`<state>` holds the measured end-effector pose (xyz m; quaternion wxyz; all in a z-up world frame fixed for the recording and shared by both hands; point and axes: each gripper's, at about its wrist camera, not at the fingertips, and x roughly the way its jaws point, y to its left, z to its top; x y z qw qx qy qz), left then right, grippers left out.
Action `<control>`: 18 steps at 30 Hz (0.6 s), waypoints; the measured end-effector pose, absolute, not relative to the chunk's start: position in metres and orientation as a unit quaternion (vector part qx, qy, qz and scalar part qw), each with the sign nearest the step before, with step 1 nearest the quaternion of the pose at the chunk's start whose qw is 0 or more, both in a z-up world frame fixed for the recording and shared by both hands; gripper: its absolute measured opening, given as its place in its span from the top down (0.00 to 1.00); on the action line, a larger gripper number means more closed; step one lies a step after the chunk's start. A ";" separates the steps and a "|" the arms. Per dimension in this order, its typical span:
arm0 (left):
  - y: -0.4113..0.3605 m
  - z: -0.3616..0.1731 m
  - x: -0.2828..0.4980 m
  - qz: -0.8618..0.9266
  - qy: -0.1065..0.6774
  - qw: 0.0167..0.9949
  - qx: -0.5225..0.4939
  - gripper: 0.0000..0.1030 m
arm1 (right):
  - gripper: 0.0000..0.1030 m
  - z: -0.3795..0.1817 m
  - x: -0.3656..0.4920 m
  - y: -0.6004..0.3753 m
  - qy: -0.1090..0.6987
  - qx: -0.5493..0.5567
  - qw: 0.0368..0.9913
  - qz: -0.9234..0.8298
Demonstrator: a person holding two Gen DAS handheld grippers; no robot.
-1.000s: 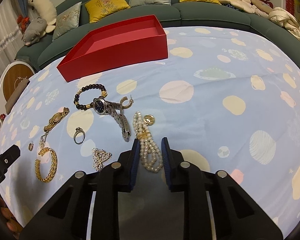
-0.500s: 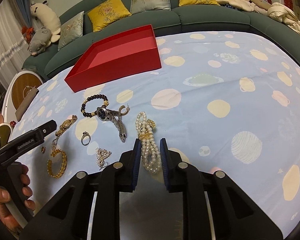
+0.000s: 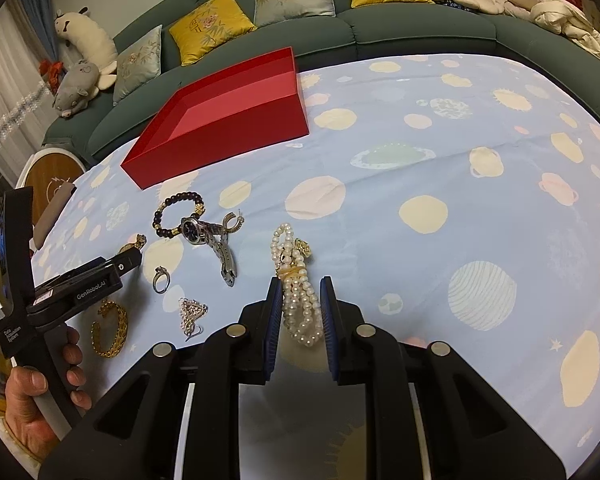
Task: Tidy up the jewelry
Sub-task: 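Lower the left tool onto the gold watch and close it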
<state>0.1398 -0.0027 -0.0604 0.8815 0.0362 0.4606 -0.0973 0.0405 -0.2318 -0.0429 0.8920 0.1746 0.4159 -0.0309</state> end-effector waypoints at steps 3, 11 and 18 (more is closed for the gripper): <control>-0.005 -0.059 0.137 -0.097 0.455 0.884 0.041 0.51 | 0.82 -0.042 0.041 -0.229 0.415 0.172 0.893 -0.028; -0.007 -0.057 0.134 -0.115 0.454 0.883 0.034 0.91 | 0.82 -0.040 0.042 -0.225 0.415 0.174 0.893 -0.024; -0.012 -0.051 0.124 -0.127 0.452 0.883 0.023 0.91 | 0.82 -0.032 0.041 -0.219 0.406 0.170 0.898 -0.017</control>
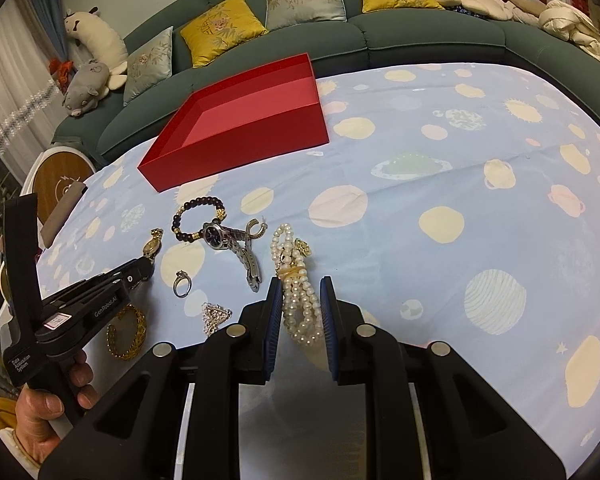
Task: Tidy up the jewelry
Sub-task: 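Lower the left tool onto the gold watch and close it, then carry the gold watch in the left tool while the right tool carries the pearl necklace to the red box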
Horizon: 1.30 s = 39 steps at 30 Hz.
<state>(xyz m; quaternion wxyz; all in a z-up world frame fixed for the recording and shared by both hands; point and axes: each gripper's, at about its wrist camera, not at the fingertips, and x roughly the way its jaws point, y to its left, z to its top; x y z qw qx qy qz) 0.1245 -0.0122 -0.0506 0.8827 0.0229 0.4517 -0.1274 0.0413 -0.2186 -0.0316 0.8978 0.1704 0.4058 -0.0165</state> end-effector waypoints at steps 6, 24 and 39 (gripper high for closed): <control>-0.005 -0.028 0.114 -0.144 0.436 0.888 -0.009 0.91 | 0.82 -0.025 0.041 -0.216 0.398 0.168 0.902 -0.010; -0.002 0.071 0.111 -0.183 0.390 0.903 0.001 0.91 | 0.85 0.044 0.056 -0.208 0.351 0.152 0.924 0.033; 0.000 0.119 0.179 -0.187 0.350 0.917 0.028 0.91 | 0.76 0.046 0.126 -0.217 0.402 0.097 0.908 0.071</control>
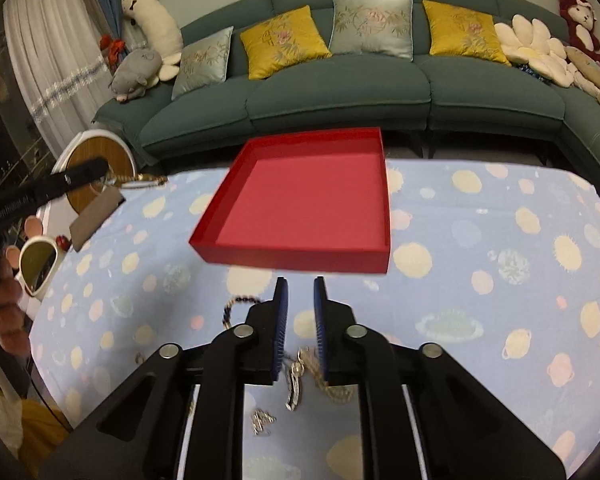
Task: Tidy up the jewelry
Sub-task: 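Carry the gold watch in the left tool while the right tool carries the pearl necklace to the red box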
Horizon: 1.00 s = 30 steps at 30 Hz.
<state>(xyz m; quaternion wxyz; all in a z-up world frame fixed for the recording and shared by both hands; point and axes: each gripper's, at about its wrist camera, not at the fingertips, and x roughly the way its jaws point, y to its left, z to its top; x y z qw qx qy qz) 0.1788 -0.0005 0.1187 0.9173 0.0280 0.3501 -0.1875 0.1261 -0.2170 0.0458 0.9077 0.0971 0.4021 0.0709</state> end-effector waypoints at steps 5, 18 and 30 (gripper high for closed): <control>0.001 0.098 0.172 -0.194 0.374 0.907 0.030 0.92 | 0.68 -0.010 0.127 -0.224 0.462 0.098 0.880 0.062; -0.005 0.082 0.166 -0.199 0.382 0.902 0.036 0.92 | 0.66 -0.044 0.124 -0.192 0.486 0.010 0.870 0.078; -0.005 0.083 0.174 -0.194 0.387 0.901 0.027 0.92 | 0.88 -0.035 0.125 -0.200 0.470 0.034 0.878 0.084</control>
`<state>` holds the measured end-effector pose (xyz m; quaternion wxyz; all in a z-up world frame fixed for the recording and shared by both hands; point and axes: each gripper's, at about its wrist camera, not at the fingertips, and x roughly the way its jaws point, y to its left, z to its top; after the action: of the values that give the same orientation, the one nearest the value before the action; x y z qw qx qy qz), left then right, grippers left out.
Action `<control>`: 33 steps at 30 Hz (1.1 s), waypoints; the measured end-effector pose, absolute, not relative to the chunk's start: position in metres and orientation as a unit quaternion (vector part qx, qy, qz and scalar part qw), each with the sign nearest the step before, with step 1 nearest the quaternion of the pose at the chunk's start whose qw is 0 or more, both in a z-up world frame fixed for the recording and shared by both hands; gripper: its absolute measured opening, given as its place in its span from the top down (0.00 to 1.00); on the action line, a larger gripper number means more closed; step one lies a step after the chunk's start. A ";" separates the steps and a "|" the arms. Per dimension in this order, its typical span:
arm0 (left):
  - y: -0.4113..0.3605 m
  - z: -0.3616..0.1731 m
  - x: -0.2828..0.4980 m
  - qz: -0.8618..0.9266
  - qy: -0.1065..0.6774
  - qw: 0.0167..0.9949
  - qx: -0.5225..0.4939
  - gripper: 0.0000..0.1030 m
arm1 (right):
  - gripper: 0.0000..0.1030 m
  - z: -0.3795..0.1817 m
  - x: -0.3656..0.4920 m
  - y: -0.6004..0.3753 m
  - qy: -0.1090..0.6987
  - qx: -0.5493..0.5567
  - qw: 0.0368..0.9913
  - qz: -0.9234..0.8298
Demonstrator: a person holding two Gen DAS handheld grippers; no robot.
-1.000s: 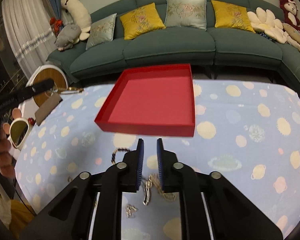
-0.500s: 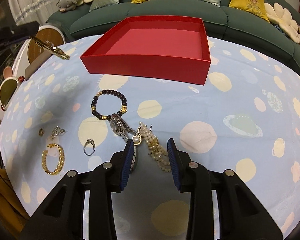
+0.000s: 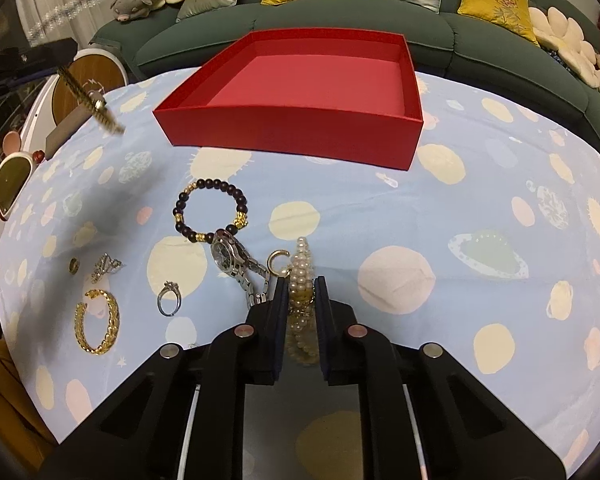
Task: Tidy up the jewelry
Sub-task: 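Carry the gold watch in the left tool while the right tool carries the pearl necklace to the red box, then open the left tool over the red box while the right tool releases the necklace there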
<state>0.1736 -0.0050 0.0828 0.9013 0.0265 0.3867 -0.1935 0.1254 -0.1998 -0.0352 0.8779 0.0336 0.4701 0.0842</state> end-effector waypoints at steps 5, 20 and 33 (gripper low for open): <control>-0.014 0.097 0.186 -0.200 0.378 0.904 0.024 0.92 | 0.88 0.019 0.132 -0.217 0.415 0.073 0.902 0.092; -0.077 0.117 0.314 -0.204 0.344 0.916 0.030 0.91 | 0.88 0.074 0.308 -0.237 0.388 0.121 0.911 0.069; -0.088 0.040 0.400 -0.160 0.405 0.900 0.020 0.89 | 0.86 -0.001 0.380 -0.257 0.438 0.135 0.889 0.017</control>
<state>0.3997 -0.0883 0.0399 0.9001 0.0201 0.4047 -0.1603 0.3805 -0.2568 -0.0010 0.8885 0.1346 0.4383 0.0168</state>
